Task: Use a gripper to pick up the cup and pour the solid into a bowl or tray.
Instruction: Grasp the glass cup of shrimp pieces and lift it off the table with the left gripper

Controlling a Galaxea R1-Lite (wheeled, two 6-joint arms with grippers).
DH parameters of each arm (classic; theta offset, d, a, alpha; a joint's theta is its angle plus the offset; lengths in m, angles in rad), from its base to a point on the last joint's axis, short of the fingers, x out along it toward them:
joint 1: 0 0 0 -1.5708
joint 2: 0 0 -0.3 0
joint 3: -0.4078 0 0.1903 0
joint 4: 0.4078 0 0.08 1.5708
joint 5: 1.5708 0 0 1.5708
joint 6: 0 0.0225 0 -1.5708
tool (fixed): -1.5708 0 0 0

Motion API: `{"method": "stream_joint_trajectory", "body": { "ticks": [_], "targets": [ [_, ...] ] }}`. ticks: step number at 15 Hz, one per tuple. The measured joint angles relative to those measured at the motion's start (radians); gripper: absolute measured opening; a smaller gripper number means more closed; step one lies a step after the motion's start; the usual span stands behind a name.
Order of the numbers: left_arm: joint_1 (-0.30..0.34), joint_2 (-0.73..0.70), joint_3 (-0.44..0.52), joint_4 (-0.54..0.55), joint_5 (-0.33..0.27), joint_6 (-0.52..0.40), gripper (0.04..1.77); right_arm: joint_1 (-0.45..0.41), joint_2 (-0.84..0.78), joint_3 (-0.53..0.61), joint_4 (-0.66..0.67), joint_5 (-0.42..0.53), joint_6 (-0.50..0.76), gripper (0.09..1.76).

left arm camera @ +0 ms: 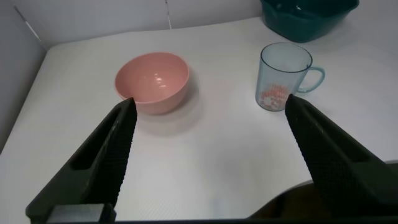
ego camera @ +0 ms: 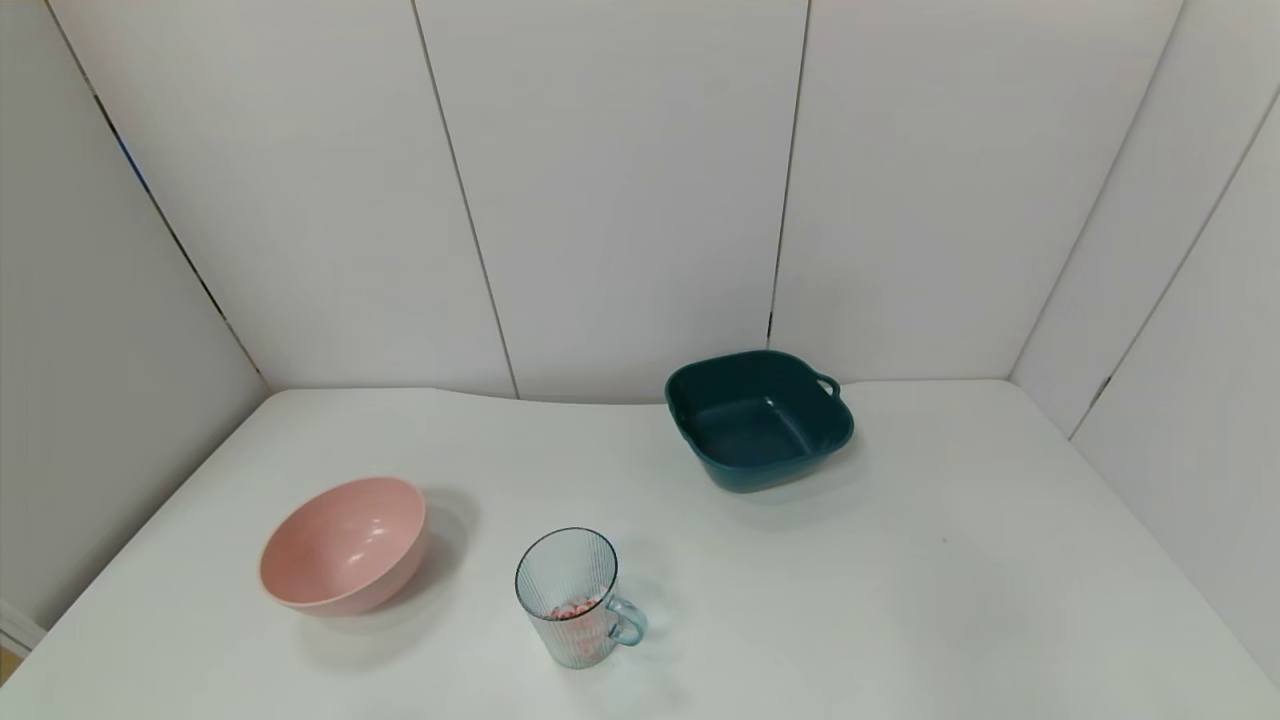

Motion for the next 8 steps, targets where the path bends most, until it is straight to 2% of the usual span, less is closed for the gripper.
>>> {"method": "stream_joint_trajectory", "body": {
  "ticks": [3,8],
  "targets": [
    [-0.074,0.176,-0.05,-0.009,-0.004,0.006,1.72,0.0,0.0,0.0,0.0,0.0,-0.001,1.71],
    [-0.193,0.494,-0.066,-0.108,-0.006,0.033,1.72,0.0,0.0,0.0,0.005,0.0,-0.002,1.71]
  ]
}}
